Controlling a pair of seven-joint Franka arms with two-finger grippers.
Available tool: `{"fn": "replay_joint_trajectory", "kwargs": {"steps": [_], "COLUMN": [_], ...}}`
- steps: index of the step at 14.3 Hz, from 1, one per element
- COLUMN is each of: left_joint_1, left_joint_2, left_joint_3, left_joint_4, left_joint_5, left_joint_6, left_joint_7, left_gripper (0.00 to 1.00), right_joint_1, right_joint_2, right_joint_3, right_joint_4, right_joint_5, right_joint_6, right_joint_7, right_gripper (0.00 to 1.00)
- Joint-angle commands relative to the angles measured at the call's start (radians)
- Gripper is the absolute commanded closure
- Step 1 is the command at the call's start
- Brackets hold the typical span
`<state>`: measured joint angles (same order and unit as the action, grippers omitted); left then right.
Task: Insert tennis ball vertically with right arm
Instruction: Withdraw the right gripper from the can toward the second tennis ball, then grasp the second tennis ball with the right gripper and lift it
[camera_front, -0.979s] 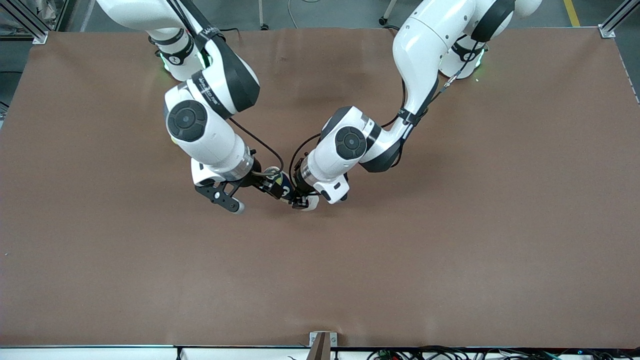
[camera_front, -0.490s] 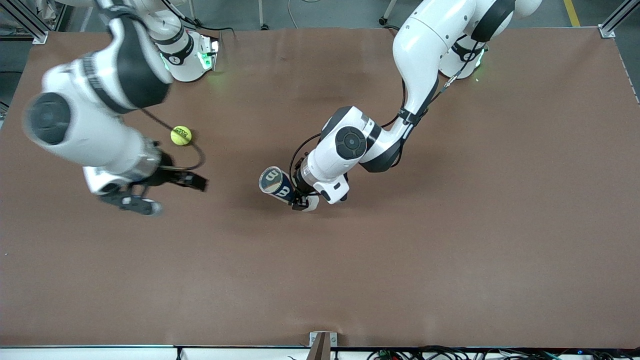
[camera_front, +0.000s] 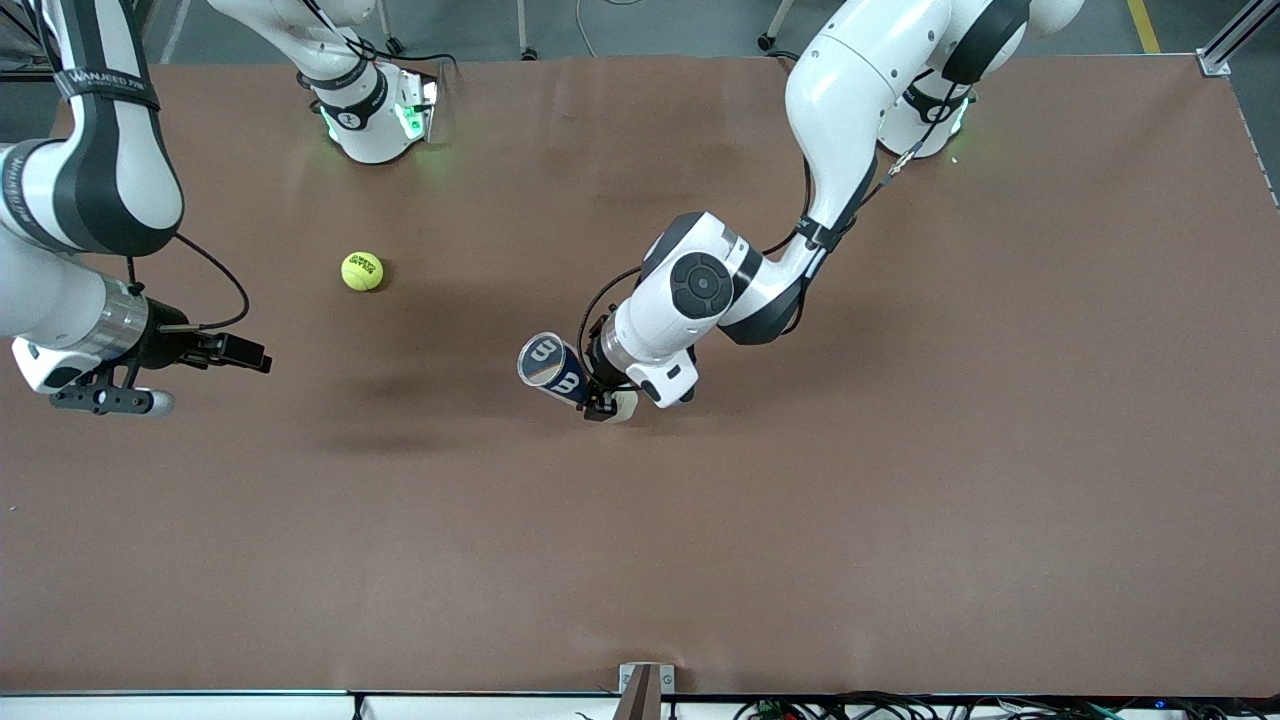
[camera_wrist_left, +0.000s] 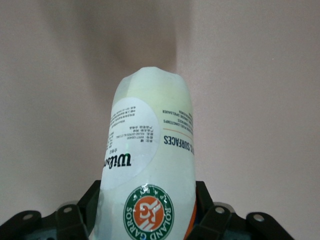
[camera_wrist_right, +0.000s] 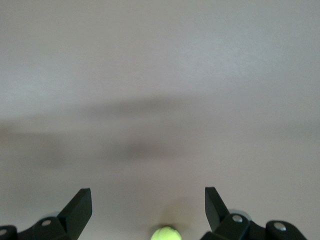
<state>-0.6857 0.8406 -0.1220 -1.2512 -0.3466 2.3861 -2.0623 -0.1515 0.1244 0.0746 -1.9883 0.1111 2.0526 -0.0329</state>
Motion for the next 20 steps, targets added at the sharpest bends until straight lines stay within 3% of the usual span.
{"fn": "replay_joint_trajectory", "kwargs": {"steps": [1, 3, 10, 17, 20], "left_joint_1": [-0.002, -0.003, -0.003, -0.006, -0.005], "left_joint_2": [-0.006, -0.005, -0.006, -0.009, -0.011], "left_joint_3": [0.002, 0.002, 0.002, 0.002, 0.001], "left_joint_4": [0.007, 0.007, 0.006, 0.006, 0.007], "left_joint_5": [-0.022, -0.023, -0.022, -0.022, -0.022], "left_joint_6": [-0.007, -0.007, -0.008, -0.008, -0.035], "left_joint_7": [0.027, 0.024, 0.022, 0.019, 0.019], "left_gripper": [0.22, 0.28, 0.28, 0.28, 0.28], "right_joint_1": [-0.019, -0.017, -0.022, -0.016, 0.006], "right_joint_2": [-0.106, -0.101, -0.108, -0.097, -0.097], "right_joint_3": [0.024, 0.024, 0.025, 0.030, 0.031], "right_joint_4": [-0.294, -0.394, -0.598, -0.650, -0.646], "right_joint_5": [-0.005, -0.005, -0.002, 0.010, 0.080], "right_joint_6": [0.214, 0.309, 0.316, 0.264, 0.227], "right_joint_7": [-0.021, -0.019, -0.018, -0.009, -0.010], "right_gripper": [0.00, 0.00, 0.00, 0.00, 0.00]}}
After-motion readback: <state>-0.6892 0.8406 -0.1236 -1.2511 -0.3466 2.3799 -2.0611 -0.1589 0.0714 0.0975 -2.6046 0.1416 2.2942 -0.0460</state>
